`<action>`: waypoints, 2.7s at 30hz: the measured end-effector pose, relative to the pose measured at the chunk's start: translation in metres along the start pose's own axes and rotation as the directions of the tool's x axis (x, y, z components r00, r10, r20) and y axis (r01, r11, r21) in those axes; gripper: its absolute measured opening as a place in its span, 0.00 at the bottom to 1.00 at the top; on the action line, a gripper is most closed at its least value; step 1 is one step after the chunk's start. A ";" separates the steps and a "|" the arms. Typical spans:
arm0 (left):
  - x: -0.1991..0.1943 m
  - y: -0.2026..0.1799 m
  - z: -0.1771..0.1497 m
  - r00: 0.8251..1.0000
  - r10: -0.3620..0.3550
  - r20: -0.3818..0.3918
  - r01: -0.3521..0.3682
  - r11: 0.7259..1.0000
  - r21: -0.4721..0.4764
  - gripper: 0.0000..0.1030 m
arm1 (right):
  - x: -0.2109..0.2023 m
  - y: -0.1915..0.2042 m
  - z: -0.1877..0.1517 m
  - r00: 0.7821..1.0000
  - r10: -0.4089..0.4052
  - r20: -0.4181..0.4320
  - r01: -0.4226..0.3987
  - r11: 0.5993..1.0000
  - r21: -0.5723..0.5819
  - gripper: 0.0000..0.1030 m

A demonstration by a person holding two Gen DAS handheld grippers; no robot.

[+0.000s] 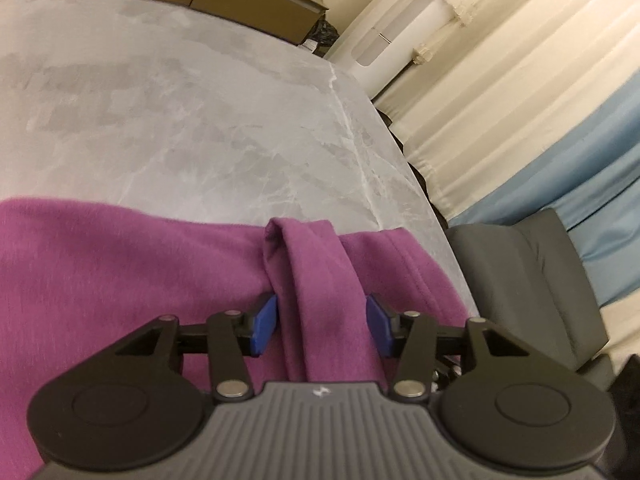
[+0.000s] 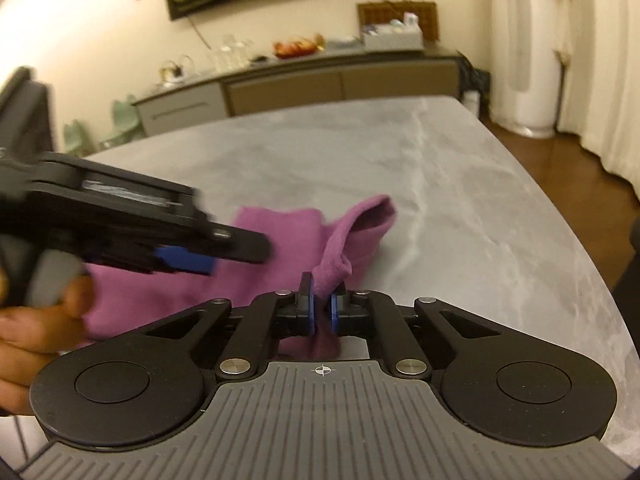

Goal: Fold clothes

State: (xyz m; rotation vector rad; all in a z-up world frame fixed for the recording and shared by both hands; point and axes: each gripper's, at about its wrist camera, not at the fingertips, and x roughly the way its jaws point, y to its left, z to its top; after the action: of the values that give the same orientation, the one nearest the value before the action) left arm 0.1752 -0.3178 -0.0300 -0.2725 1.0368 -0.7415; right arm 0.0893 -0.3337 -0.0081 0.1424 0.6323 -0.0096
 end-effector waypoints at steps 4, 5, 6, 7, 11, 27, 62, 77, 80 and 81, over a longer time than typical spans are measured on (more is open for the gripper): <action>-0.001 -0.007 0.000 1.000 0.013 0.009 -0.013 1.000 0.028 0.49 | -0.010 0.029 -0.002 0.999 0.028 0.014 -0.026 0.991 -0.134 0.04; 0.000 -0.007 0.001 1.000 0.015 0.013 -0.015 1.000 0.027 0.49 | -0.012 0.037 -0.004 0.999 0.034 0.014 -0.031 0.983 -0.179 0.04; 0.001 -0.007 0.001 1.000 0.015 0.016 -0.015 1.000 0.022 0.49 | -0.011 0.044 -0.006 0.999 0.032 0.008 -0.030 0.974 -0.224 0.04; 0.000 -0.006 0.001 1.000 0.011 0.017 -0.011 1.000 0.017 0.49 | -0.011 0.050 -0.009 1.000 0.022 0.000 -0.022 0.965 -0.260 0.04; -0.006 -0.005 0.000 1.000 -0.016 0.027 0.015 1.000 0.019 0.52 | -0.009 0.070 -0.020 0.999 -0.042 0.002 0.039 0.908 -0.417 0.04; -0.013 -0.032 -0.006 0.999 0.043 0.015 -0.045 0.980 0.194 0.23 | -0.008 0.137 -0.062 0.978 -0.142 0.153 0.208 0.588 -0.781 0.02; -0.074 0.039 0.013 0.997 0.031 0.077 -0.028 0.999 -0.039 0.59 | 0.000 0.133 -0.017 0.983 0.182 0.032 -0.146 0.870 -0.472 0.63; -0.094 0.075 0.007 0.987 0.103 0.119 -0.088 0.988 -0.126 0.61 | 0.026 0.105 0.015 0.998 0.060 0.020 -0.052 0.958 -0.281 0.30; -0.085 0.080 -0.005 0.995 0.060 0.083 -0.048 0.988 -0.144 0.61 | 0.027 0.093 0.017 0.993 0.121 0.013 -0.114 0.962 -0.247 0.33; -0.081 0.082 -0.008 0.996 0.047 0.073 -0.036 0.988 -0.148 0.61 | 0.025 0.099 0.013 0.990 0.140 0.005 -0.133 0.951 -0.279 0.32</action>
State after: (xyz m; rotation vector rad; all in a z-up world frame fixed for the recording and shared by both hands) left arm 0.1792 -0.2028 -0.0225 -0.4020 1.0233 -0.6135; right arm 0.1226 -0.2366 0.0007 -0.0863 0.5921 0.2105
